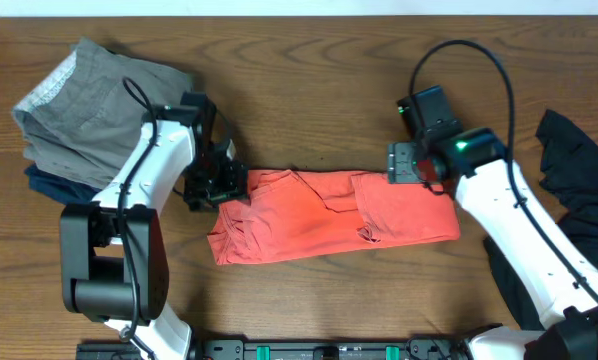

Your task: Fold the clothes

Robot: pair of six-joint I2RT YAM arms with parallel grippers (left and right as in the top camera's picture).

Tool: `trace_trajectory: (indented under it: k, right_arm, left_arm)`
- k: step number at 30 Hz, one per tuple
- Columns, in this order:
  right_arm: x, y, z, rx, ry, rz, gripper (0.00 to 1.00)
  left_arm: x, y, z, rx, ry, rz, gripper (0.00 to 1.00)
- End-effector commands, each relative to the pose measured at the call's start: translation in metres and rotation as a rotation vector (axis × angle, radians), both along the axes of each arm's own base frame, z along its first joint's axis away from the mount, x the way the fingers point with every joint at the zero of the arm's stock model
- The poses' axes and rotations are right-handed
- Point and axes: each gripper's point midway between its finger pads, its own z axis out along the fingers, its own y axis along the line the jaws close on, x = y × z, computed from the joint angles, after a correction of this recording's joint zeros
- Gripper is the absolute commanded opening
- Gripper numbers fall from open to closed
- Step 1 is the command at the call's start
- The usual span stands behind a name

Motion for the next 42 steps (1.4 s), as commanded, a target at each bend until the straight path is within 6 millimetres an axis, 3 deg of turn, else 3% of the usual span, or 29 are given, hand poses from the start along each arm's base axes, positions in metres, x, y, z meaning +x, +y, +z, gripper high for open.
trace_trajectory:
  k: [1,3,11,19,22,26,31,36,42]
  right_arm:
    - [-0.003,-0.007,-0.004,0.016,0.031,-0.027,0.78]
    - [-0.003,-0.008,-0.005,0.016,0.033,-0.031,0.78]
    - [-0.003,-0.008,-0.005,0.015,0.035,-0.031,0.78]
    - [-0.003,-0.008,-0.005,0.015,0.035,-0.031,0.78]
    - [-0.003,-0.008,-0.005,0.015,0.034,-0.031,0.78]
    - [-0.003,-0.008,-0.005,0.015,0.034,-0.031,0.78]
    - [-0.003,-0.008,-0.005,0.015,0.035,-0.031,0.78]
    - [-0.004,-0.014,-0.005,-0.008,0.038,-0.041,0.78]
    - [-0.004,-0.036,-0.005,-0.037,0.046,-0.1,0.79]
  left_arm:
    - [-0.005,0.002,-0.013,0.0,-0.025,-0.068,0.7]
    - [-0.003,0.002,-0.021,-0.003,-0.051,-0.082,0.76]
    - [-0.001,0.002,-0.048,-0.008,-0.113,-0.084,0.81]
    - [-0.015,0.002,-0.058,-0.01,-0.073,-0.084,0.79]
    - [-0.021,-0.002,-0.06,-0.019,-0.056,-0.085,0.61]
    - [-0.026,-0.018,-0.057,-0.079,-0.045,-0.103,0.3]
    - [-0.025,-0.019,-0.056,-0.074,-0.051,-0.111,0.09]
    - [-0.007,0.009,-0.038,0.002,-0.048,0.004,0.06]
    - [0.027,0.045,0.01,0.015,-0.12,0.122,0.06]
